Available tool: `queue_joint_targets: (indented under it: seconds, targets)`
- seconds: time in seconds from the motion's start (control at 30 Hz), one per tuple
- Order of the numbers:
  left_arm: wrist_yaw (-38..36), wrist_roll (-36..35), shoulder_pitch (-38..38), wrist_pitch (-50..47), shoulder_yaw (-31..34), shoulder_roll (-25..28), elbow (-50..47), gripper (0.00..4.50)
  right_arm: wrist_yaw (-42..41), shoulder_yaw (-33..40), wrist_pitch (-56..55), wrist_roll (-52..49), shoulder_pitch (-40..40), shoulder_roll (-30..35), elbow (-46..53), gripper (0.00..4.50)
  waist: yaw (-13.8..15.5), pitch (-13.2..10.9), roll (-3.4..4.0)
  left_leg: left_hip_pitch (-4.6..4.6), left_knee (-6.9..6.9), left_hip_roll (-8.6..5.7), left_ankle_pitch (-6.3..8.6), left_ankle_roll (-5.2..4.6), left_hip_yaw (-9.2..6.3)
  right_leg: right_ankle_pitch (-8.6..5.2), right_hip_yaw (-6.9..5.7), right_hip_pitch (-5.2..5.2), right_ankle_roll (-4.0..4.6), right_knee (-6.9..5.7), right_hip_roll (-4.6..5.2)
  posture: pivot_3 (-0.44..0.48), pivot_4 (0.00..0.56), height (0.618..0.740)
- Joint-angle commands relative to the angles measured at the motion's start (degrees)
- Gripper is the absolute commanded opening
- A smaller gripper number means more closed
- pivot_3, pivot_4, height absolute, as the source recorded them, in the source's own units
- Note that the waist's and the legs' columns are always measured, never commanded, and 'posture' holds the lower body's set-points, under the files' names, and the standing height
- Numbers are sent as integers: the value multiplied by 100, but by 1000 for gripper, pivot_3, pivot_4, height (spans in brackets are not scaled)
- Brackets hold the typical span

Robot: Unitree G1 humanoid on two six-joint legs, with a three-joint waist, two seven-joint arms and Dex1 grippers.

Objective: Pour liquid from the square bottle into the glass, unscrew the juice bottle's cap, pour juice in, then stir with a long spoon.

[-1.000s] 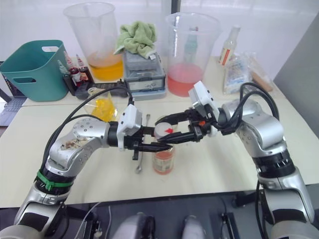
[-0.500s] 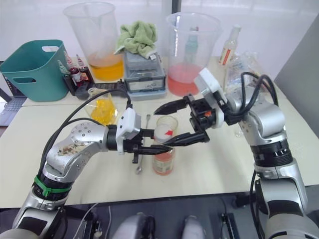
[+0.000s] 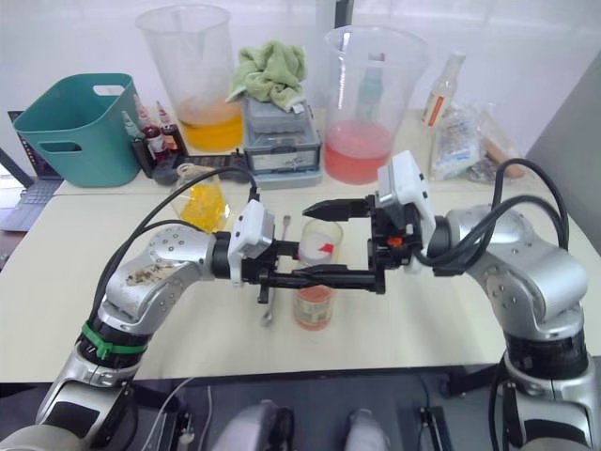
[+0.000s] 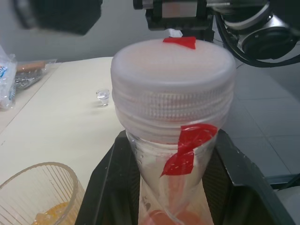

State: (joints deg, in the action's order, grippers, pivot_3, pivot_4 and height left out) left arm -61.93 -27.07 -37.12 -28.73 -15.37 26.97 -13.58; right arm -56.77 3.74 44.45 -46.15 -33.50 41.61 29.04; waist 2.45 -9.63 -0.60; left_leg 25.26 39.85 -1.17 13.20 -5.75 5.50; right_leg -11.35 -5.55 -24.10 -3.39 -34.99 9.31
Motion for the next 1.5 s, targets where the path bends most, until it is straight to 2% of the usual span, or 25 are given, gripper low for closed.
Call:
queue_joint_targets:
  seconds: [0.03, 0.23, 0.27, 0.47, 0.5, 0.53, 0.83, 1.0, 1.07, 1.17, 1.23, 1.27, 1.4, 1.5]
  targets:
    - [-161, 131, -22, 13, -235, -43, 178, 1272, 550, 241, 123, -139, 95, -10, 374, 4475, 7, 0, 0, 1, -1, -2, 0, 0, 2, 0, 2, 3, 0, 1, 1, 0, 150, 740]
    - [-241, 164, -73, 72, -246, -72, 271, 1272, 784, 284, 214, -346, 122, 47, 393, 4475, 12, 0, 0, 0, 1, -3, -14, -26, 3, 0, 2, 8, 0, 1, -1, 0, 150, 740]
    - [-248, 169, -81, 79, -242, -74, 287, 1272, 799, 281, 216, -366, 119, 59, 383, 3967, 13, 0, 0, 0, 1, -3, -13, -28, 3, 0, 2, 9, 0, 1, -1, 0, 150, 740]
    - [-229, 185, -66, 54, -204, -47, 258, 1272, 630, 174, 231, -413, 84, 194, 267, 1933, 11, 0, 0, 0, 1, -2, -13, -32, 2, 0, 2, 11, -1, 1, -2, 0, 150, 740]
    - [-218, 187, -60, 47, -195, -40, 249, 1272, 558, 114, 201, -358, 64, 234, 217, 1654, 11, 0, 0, 0, 1, -2, -13, -32, 2, 0, 2, 12, -1, 1, -2, 0, 150, 740]
    - [-207, 190, -55, 39, -187, -33, 242, 1272, 468, 51, 164, -301, 39, 273, 158, 1628, 11, 0, 0, 0, 1, -2, -13, -33, 3, 0, 2, 12, -1, 1, -2, 0, 150, 740]
    - [-55, 169, 95, -93, -106, 94, -16, 1272, -861, -619, -489, 221, -444, 416, -632, 1628, -12, 4, -3, -2, 2, 0, -12, -35, 0, 0, 3, 13, -1, 2, -7, 0, 150, 740]
    - [-15, 133, 165, -198, -85, 194, -200, 1272, -2900, -1202, -1360, 532, -1378, 171, -2130, 1628, -47, 5, -4, -3, 2, 1, -12, -35, 3, -1, 5, 14, -1, 3, -11, 0, 150, 740]
    - [-11, 126, 165, -213, -85, 216, -210, 1272, -3365, -1436, -1519, 627, -1719, 89, -2647, 1628, -52, 4, -3, -3, 1, 1, -12, -35, 2, -1, 5, 12, -1, 0, -13, 0, 150, 740]
    - [16, 150, 177, -226, -95, 250, -238, 1272, -3573, -1862, -1749, 497, -2371, 12, -3393, 1628, -86, 4, -3, -2, -1, -1, -12, -36, 1, 0, 5, 8, -1, -2, -12, 0, 150, 740]
    - [29, 152, 206, -217, -106, 261, -276, 1272, -3573, -1945, -1722, 372, -2628, 71, -3603, 2684, -98, 4, -4, -2, -1, 0, -12, -35, -3, 0, 3, 6, -1, -7, -11, 0, 150, 740]
    - [21, 148, 224, -213, -120, 268, -297, 1272, -3573, -1962, -1679, 297, -2709, 128, -3651, 2907, -103, 4, -4, -2, -2, 0, -12, -34, -3, 0, 3, 6, -1, -8, -11, 0, 150, 740]
    - [59, 175, 245, -172, -198, 186, -281, 1272, -3570, -1629, -1425, 213, -2675, 337, -3521, 4333, -99, 4, -4, -2, -3, -1, -11, -32, -6, 0, 1, 7, -1, -4, -8, 0, 150, 740]
    - [59, 172, 221, -137, -225, 117, -227, 1272, -3198, -1212, -1158, 131, -2353, 479, -3024, 4451, -84, 4, -4, -2, -5, 0, -12, -30, -6, 0, 1, 7, 0, -2, -7, 0, 150, 740]
